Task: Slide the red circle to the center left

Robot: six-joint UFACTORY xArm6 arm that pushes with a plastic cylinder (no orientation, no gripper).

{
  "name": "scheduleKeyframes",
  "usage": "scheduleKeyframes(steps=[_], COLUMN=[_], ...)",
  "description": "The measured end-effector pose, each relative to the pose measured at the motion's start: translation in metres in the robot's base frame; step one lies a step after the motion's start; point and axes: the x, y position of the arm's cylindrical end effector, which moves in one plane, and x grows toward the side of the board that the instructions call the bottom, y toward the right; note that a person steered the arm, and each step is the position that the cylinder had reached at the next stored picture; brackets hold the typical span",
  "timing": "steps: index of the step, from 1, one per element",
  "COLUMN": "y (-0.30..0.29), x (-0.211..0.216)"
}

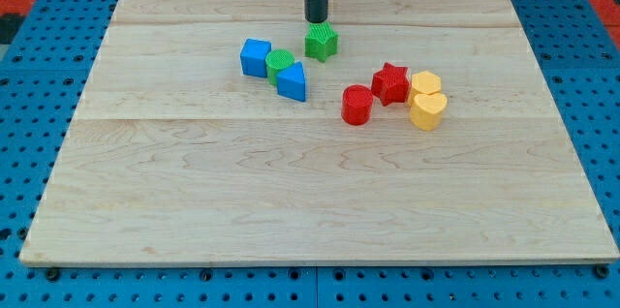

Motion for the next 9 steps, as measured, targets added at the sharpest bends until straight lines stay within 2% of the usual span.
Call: scheduleKeyframes(steps=[2, 4, 5, 7, 8, 9], y=[-0.008, 0.041, 0.051, 0.072, 0.066, 0.054], x=[0.061, 0.072, 0.112, 0.143, 0.179, 0.186])
